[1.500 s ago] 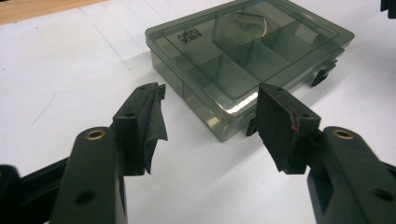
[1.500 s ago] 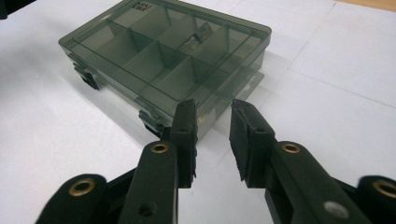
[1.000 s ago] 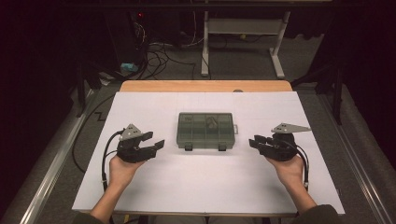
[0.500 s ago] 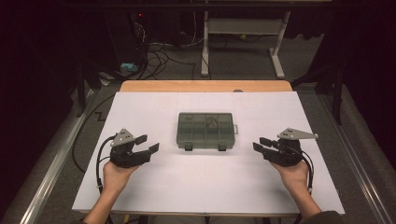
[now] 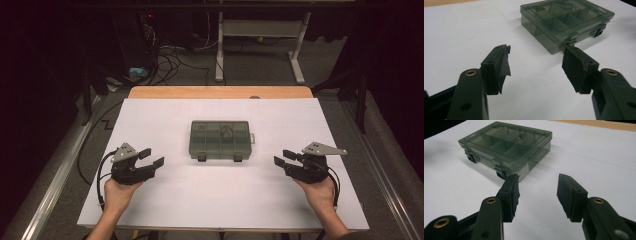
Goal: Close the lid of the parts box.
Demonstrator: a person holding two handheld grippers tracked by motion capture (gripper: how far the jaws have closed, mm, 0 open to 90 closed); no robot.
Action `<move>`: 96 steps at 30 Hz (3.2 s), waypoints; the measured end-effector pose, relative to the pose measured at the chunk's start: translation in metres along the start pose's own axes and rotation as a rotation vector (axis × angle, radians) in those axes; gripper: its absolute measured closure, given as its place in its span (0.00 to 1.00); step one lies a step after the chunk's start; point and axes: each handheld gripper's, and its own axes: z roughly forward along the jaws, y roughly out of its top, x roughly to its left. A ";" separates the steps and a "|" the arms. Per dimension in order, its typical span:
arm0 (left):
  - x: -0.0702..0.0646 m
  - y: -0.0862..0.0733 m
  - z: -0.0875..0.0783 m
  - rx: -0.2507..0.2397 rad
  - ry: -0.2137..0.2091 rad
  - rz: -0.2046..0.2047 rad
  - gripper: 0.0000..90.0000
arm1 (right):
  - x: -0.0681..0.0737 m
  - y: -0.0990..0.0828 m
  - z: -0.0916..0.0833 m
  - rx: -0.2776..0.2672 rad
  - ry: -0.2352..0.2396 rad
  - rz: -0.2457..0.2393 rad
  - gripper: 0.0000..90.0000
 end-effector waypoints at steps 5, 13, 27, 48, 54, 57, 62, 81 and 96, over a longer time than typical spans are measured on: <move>0.000 -0.004 -0.004 -0.010 0.003 -0.005 0.42 | 0.000 -0.005 -0.006 -0.015 0.002 0.000 0.55; -0.001 -0.010 -0.010 -0.025 0.025 -0.013 0.41 | 0.000 -0.015 -0.016 -0.045 0.002 0.003 0.51; 0.000 -0.023 -0.018 -0.044 0.037 -0.022 0.38 | 0.003 -0.032 -0.029 -0.087 -0.015 0.021 0.45; 0.006 -0.037 -0.027 -0.067 0.059 -0.054 0.36 | -0.001 -0.051 -0.044 -0.124 -0.052 0.040 0.39; 0.010 -0.040 -0.028 -0.072 0.069 -0.067 0.35 | -0.003 -0.056 -0.047 -0.131 -0.063 0.049 0.38; 0.011 -0.041 -0.028 -0.071 0.072 -0.073 0.35 | -0.005 -0.058 -0.048 -0.132 -0.066 0.053 0.38; 0.013 -0.043 -0.028 -0.073 0.079 -0.083 0.35 | -0.008 -0.061 -0.049 -0.134 -0.075 0.060 0.38; 0.025 -0.051 -0.029 -0.086 0.112 -0.132 0.35 | -0.013 -0.069 -0.048 -0.124 -0.110 0.068 0.37; 0.029 -0.056 -0.026 -0.079 0.127 -0.147 0.35 | -0.017 -0.073 -0.047 -0.113 -0.128 0.083 0.36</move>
